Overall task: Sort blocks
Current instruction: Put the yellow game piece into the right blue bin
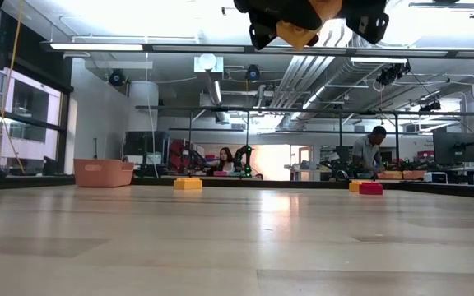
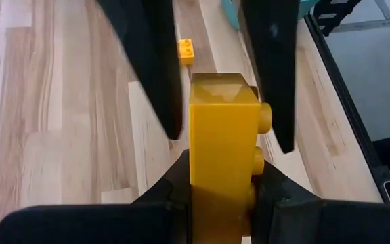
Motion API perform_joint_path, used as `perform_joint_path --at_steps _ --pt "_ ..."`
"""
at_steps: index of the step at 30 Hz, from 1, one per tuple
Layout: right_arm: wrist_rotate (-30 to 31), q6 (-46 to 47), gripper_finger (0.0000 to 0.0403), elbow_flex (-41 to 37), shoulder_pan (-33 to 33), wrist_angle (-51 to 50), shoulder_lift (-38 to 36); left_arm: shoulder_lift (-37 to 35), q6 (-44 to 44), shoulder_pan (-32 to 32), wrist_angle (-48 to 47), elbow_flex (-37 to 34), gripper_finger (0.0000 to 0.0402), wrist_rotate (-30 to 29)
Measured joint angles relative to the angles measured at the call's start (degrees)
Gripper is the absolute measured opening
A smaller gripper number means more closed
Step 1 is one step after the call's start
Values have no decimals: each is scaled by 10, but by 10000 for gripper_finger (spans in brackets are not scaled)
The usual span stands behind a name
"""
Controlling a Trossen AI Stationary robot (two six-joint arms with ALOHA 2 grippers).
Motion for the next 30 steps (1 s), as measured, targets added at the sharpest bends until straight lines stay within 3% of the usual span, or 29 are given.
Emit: perform_joint_path --at_steps 6,13,16,18,26,30 --pt "5 -17 4 24 0 -5 0 0 -7 0 1 0 54 2" --pt "-11 -17 7 27 0 -24 -1 0 -14 -1 10 0 105 -12" --pt "-12 -3 10 27 0 -37 -1 0 -11 -1 9 0 83 -14" --pt "-16 2 19 27 -3 -47 -1 0 -11 0 10 0 57 -16" --pt "11 4 105 26 -5 -62 0 0 -10 0 14 0 56 -18" --pt "6 9 117 26 -14 -64 0 0 -10 1 13 0 56 -18"
